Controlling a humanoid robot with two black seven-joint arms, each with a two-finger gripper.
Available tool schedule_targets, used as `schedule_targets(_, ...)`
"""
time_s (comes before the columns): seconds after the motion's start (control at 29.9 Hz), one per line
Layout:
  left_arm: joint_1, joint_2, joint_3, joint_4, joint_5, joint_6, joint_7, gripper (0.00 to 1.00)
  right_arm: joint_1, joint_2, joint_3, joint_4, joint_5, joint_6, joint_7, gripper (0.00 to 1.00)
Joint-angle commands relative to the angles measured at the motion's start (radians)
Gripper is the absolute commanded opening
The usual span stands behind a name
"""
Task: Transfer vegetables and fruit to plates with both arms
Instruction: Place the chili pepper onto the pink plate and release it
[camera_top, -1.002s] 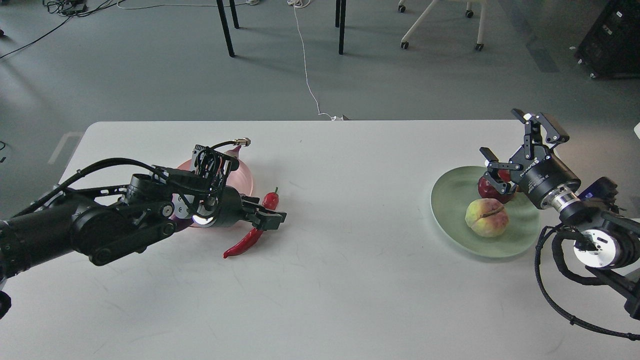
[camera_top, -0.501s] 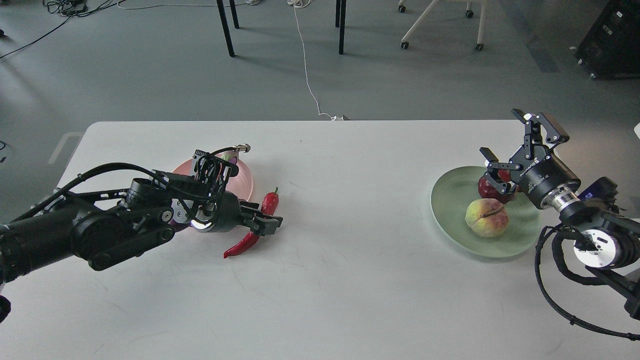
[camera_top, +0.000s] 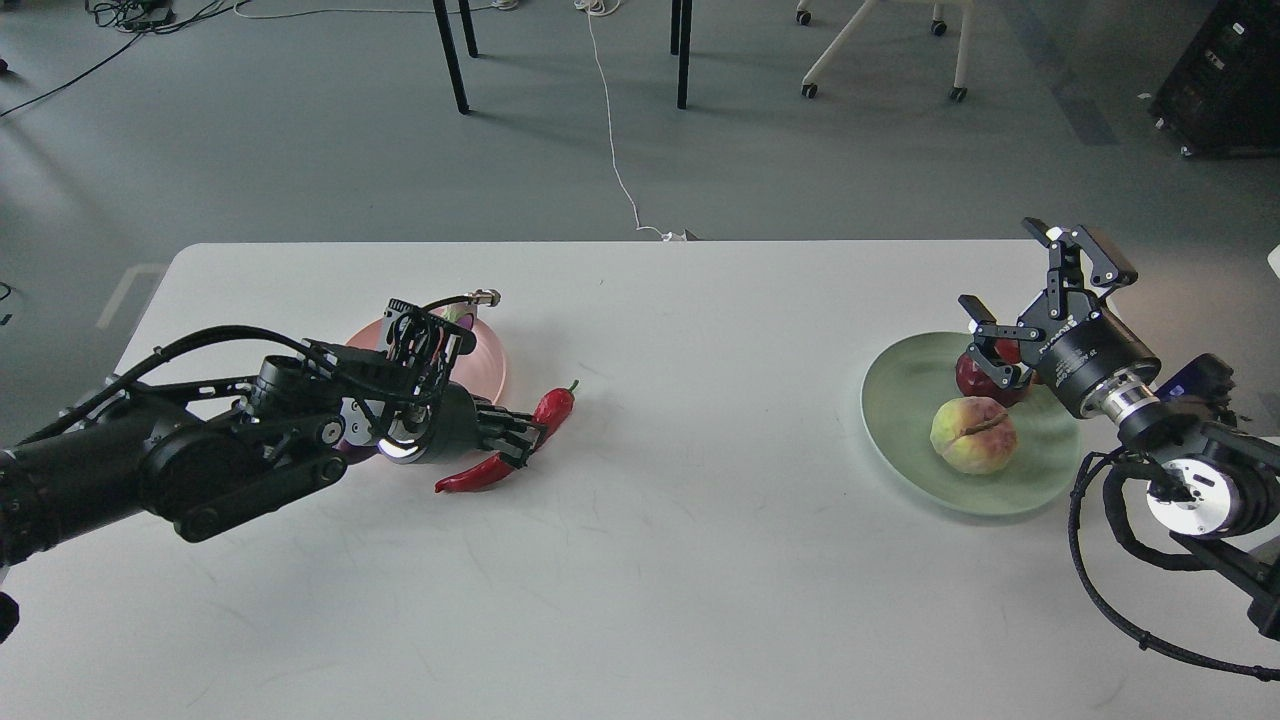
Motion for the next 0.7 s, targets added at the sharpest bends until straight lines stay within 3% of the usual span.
schedule_targets(0.0,-0.003,0.018,-0.015,-0.018,-0.010,-0.010,0.002,0.08,0.000,0.000,0.009,-0.002,0.000,0.000,0.000,0.98)
schedule_targets(0.1,-0.011,0.044,-0.032,-0.051,-0.097,-0.056,0.014,0.08,0.000,0.000,0.013,-0.002,0.000,0.000,0.000,0.98)
schedule_targets(0.27,-0.014,0.081,-0.104,-0.096,-0.321,-0.088,0.095,0.09,0.000,-0.001,0.013,-0.002,0.000,0.000,0.000,0.98)
schedule_targets(0.47,-0.029,0.094,-0.121,0.008,-0.337,-0.079,0.097,0.10,0.000,0.002,0.014,0.000,0.000,0.000,0.000,0.98)
schedule_targets(0.67,-0.020,0.102,-0.109,0.024,-0.318,-0.024,0.095,0.14,0.000,0.002,0.014,-0.002,0.000,0.000,0.000,0.98)
